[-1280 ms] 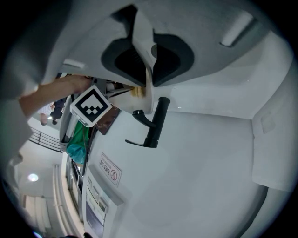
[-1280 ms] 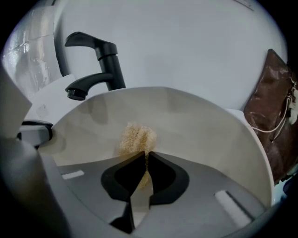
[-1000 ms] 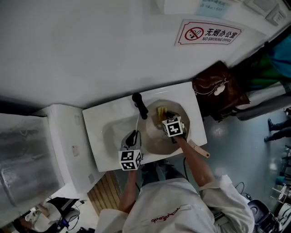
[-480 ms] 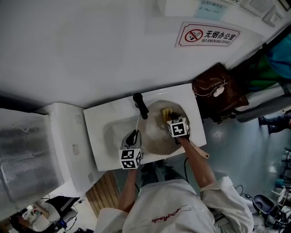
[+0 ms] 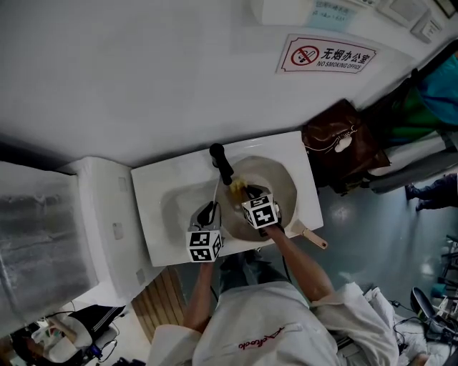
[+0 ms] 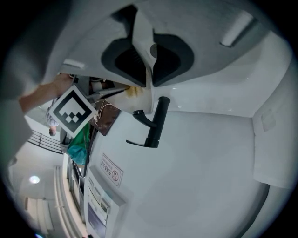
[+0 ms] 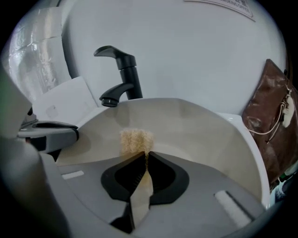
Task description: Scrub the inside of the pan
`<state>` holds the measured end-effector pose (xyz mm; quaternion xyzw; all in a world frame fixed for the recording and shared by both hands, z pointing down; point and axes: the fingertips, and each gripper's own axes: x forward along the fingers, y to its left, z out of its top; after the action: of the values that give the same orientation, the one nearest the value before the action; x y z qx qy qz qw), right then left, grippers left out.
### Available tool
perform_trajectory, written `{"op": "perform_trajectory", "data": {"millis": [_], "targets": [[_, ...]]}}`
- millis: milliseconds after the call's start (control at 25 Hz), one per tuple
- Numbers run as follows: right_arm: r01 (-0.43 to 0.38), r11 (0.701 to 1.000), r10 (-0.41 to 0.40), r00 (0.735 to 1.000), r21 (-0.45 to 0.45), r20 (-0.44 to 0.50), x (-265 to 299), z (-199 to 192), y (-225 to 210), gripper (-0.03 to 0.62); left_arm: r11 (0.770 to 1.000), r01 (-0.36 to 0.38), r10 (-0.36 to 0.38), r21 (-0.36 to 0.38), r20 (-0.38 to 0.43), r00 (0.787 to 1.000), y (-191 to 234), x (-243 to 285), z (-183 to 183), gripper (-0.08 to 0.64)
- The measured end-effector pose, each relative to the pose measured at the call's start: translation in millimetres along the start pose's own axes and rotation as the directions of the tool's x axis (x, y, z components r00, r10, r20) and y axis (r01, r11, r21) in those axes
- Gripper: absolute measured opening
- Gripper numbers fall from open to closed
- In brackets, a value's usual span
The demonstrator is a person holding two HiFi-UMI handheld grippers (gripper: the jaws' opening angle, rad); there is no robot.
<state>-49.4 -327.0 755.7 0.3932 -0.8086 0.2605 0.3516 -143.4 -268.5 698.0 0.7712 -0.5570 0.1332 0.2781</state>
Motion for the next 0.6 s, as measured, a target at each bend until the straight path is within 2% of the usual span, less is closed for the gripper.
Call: {"op": "perform_trajectory", "data": {"millis": [240,600], "targets": [[-0.05,0.999,0.05,0.999,-0.009,-0.013,3.9,-4.3,28.3,0.026,1.0,-0.001,0.001,-0.002,0.002,1.0,0.2,-0.6,-0.7,0.049],[-0.075,0.997,0.074,0.995,-0.021,-0.065,20.7,-19.7,42.0,0.026,1.0,-0.003,0.003,0.0,-0.004,1.0,0.3,-0.6,-0.5,0.049]]}}
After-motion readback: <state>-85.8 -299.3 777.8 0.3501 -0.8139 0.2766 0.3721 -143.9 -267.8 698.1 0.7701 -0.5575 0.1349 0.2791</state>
